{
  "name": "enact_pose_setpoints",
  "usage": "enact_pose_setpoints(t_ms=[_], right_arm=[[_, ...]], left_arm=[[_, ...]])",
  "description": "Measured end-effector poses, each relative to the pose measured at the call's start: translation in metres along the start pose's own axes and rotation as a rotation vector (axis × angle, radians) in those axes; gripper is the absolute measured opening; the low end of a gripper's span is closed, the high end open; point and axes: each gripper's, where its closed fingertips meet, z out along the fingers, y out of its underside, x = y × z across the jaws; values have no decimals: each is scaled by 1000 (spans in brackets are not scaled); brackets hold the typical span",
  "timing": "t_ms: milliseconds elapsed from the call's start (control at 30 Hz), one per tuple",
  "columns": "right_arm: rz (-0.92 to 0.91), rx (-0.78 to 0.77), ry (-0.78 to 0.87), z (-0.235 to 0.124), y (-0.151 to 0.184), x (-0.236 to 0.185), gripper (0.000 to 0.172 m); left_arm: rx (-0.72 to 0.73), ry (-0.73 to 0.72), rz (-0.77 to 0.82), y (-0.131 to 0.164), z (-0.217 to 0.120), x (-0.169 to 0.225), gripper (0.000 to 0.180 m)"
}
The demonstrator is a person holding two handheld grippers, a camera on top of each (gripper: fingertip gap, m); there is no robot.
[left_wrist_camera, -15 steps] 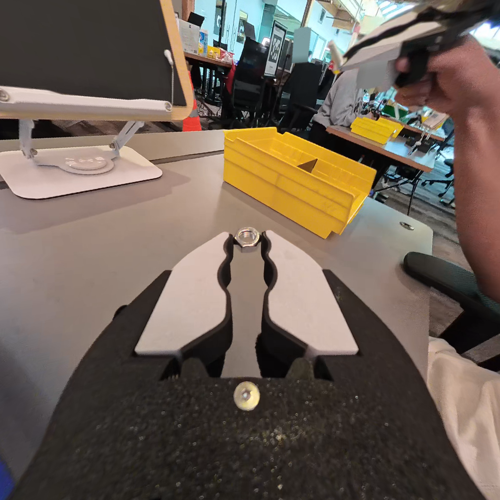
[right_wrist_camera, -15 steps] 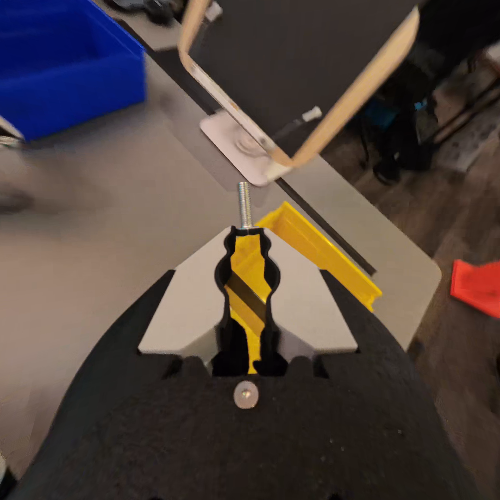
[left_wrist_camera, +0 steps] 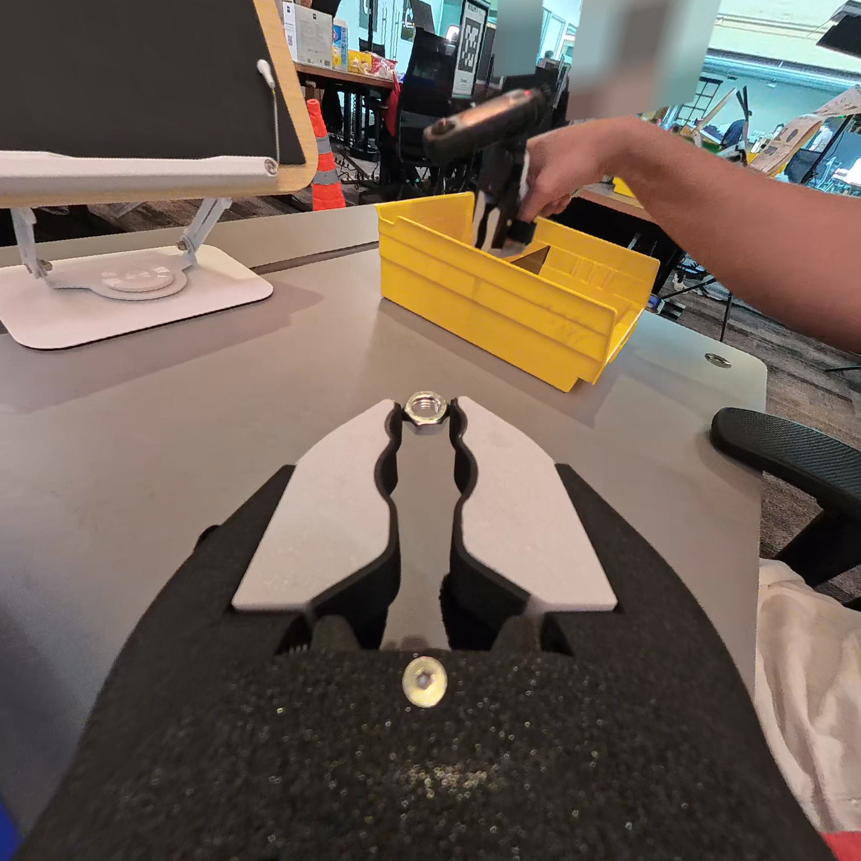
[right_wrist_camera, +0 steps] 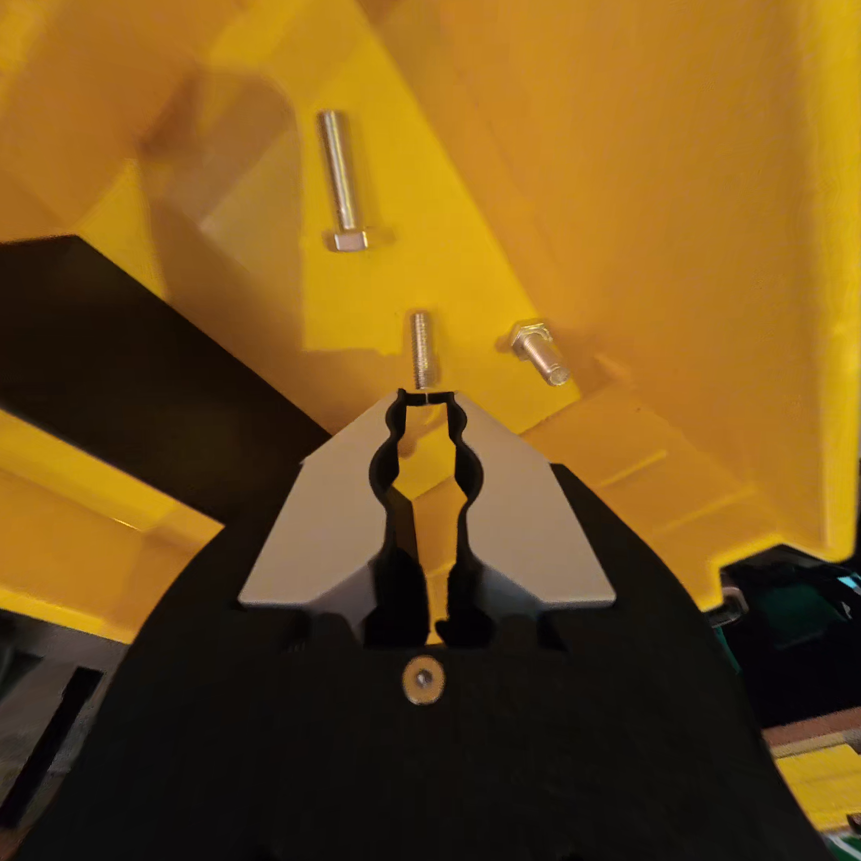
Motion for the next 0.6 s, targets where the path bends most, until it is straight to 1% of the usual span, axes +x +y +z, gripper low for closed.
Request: enact_pose_setpoints(t_ms=[100, 200, 300, 333, 367, 400, 467, 500, 533, 567, 600], right_arm=[[27, -24, -54, 6, 4, -4, 17], [38, -84, -54, 11, 13, -3, 17], [56, -89, -60, 12, 15, -2, 17], [61, -92, -55, 13, 17, -1, 22], [67, -85, -45, 12, 18, 2, 31], [82, -54, -33, 8, 18, 4, 37], [136, 74, -9, -13, 11, 6, 42], [159, 175, 4, -32, 3, 3, 44], [167, 303, 24, -54, -8, -4, 44], [162, 463, 33, -82, -24, -18, 44], [145, 645, 0, -111, -43, -43, 44]], left_arm=[[7, 11, -13, -1, -3, -2, 19], [10, 30, -33, -1, -3, -2, 19], [-1, 44, -34, 1, -1, -1, 19], [-4, 47, -29, 1, 0, -1, 19], [-4, 50, -24, 1, 0, 1, 19], [-2, 55, -17, 0, 0, 2, 19], [3, 66, 3, -2, -1, 6, 19], [1, 70, 15, -2, -1, 8, 19], [-1, 77, 30, -2, 0, 10, 19], [1, 88, 52, -2, 1, 13, 19], [6, 99, 83, -2, 2, 17, 19]])
